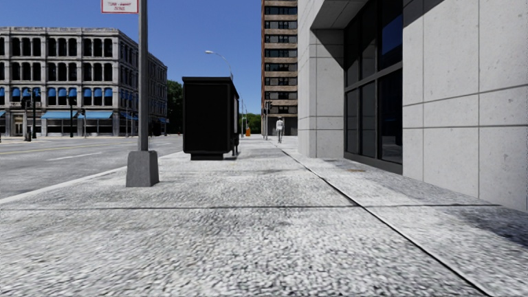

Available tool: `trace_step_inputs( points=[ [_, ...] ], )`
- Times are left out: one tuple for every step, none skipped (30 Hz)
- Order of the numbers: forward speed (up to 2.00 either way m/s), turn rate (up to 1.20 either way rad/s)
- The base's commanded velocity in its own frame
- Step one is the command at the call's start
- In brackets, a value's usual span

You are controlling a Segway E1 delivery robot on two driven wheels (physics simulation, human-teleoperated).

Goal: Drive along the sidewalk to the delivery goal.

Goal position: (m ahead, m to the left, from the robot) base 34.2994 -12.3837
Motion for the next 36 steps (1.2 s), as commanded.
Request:
trace_step_inputs(
  points=[
    [2.00, -0.22],
    [2.00, -0.22],
    [2.00, -0.22],
    [2.00, -0.08],
    [2.00, 0.00],
    [2.00, 0.00],
    [2.00, 0.00],
    [2.00, 0.00],
    [2.00, 0.00],
    [2.00, 0.00],
    [2.00, 0.00],
    [2.00, 0.00],
    [2.00, 0.00],
    [2.00, 0.00],
    [2.00, 0.00],
    [2.00, 0.00],
    [2.00, 0.00],
    [2.00, 0.00],
    [2.00, 0.00],
    [2.00, 0.00],
    [2.00, 0.00],
    [2.00, 0.00],
    [2.00, 0.00],
    [2.00, 0.00],
    [2.00, 0.00],
    [2.00, 0.00],
    [2.00, 0.00],
    [2.00, 0.00],
    [2.00, 0.00],
    [2.00, 0.00],
    [2.00, 0.00],
    [2.00, 0.00],
    [2.00, 0.00],
    [2.00, 0.00],
    [2.00, 0.00],
    [2.00, 0.00]
  ],
)
